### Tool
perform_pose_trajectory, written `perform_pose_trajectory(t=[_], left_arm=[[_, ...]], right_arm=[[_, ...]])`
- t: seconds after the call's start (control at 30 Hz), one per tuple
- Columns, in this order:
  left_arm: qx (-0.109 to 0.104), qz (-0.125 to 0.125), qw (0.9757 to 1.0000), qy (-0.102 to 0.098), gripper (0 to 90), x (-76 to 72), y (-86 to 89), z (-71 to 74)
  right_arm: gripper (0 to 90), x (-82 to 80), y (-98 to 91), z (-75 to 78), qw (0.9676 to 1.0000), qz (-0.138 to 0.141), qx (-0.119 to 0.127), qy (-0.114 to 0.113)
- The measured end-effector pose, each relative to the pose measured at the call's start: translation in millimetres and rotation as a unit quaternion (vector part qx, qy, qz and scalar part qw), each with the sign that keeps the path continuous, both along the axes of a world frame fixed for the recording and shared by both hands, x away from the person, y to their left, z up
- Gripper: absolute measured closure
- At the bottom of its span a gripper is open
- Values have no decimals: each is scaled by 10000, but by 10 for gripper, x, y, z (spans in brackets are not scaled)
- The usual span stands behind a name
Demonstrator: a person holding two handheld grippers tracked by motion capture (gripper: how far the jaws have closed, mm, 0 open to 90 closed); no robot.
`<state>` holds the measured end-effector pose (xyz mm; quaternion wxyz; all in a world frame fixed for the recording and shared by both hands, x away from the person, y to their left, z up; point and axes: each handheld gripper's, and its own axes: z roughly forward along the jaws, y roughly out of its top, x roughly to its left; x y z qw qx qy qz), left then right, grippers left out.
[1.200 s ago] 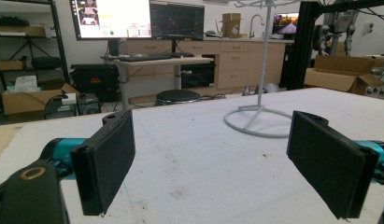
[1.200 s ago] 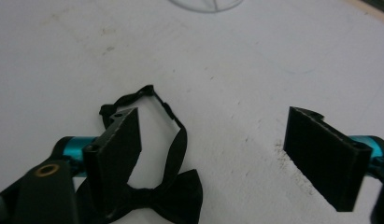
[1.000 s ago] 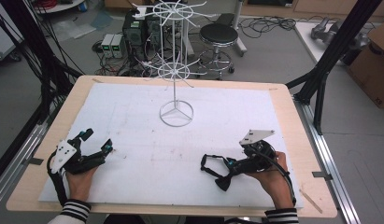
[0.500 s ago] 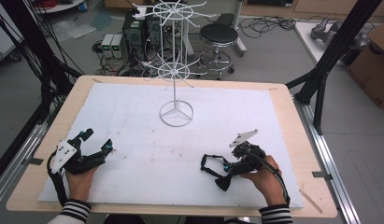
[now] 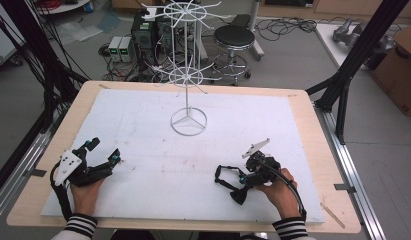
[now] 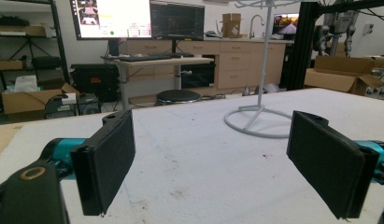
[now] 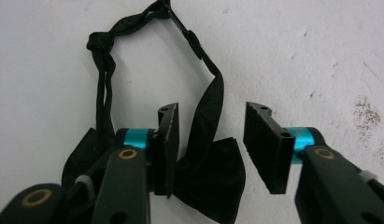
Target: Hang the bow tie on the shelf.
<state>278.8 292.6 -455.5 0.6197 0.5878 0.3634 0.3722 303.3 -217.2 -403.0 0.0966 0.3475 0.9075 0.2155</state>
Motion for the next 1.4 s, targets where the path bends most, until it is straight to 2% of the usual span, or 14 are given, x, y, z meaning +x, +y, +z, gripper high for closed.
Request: perform_pose_trajectory(t=[0.1,0.37,0.5,0.67,0.87,1.1,1.3,1.37,1.4], left_arm=[[2,1,10000,-1,159,0,0,0],[0,1,10000,0,159,0,0,0],[-2,2,10000,2,159,1,1,0],[2,4,10000,0,159,1,1,0],[0,4,10000,6,159,1,1,0],[5,6,10000,2,159,1,0,0],[3,6,10000,2,159,1,0,0],[4,4,10000,4,159,1,0,0],[3,3,10000,1,159,1,0,0]], right_arm=[[596,-4,-7,-10,9999,-24,78,59],[628,-3,28,-65,9998,24,-114,170],[635,12,28,-79,9997,-87,-119,219],[651,20,30,-86,9995,-94,-153,253],[733,25,45,-95,9992,-88,-214,320],[878,19,64,-87,9990,-163,-199,374],[876,12,73,-93,9991,-128,-194,365],[853,9,76,-92,9991,-97,-210,356],[802,9,79,-97,9992,-27,-204,331]])
